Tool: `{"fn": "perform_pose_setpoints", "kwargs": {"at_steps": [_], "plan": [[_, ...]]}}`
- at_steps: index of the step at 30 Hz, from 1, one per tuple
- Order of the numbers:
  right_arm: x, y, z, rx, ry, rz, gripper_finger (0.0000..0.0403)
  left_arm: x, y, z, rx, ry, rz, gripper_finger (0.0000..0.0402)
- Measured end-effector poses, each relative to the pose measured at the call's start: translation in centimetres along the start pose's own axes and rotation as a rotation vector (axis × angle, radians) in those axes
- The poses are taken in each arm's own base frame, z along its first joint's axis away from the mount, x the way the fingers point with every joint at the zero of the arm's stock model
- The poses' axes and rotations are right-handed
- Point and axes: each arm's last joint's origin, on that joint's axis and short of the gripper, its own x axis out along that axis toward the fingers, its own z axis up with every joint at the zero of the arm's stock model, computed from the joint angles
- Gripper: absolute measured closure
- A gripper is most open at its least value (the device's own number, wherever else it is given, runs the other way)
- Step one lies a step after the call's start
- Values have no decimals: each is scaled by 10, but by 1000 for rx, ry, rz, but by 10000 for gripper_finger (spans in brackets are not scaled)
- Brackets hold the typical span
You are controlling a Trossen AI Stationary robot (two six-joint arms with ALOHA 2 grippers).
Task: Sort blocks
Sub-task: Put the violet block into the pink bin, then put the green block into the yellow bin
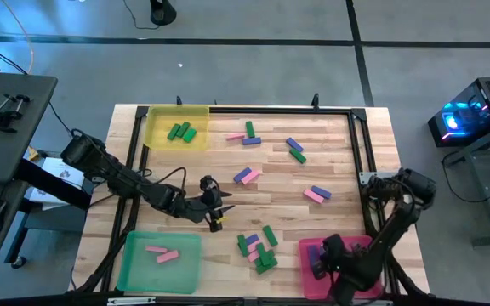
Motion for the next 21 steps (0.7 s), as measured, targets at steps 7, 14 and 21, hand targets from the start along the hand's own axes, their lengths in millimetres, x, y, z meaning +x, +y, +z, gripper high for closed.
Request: {"fn": "perform_pose_setpoints", "kwargs": {"at_steps": [7,14,21], "plan": [[20,-8,11,34,33,-83,327,0,0,1,0,-9,-2,236],[12,-4,15,19,-24,-23,279,0,0,1,1,-8,-2,236],[-12,-9,23,2,13,35,193,0,0,1,-4,-8,-2,236]]}}
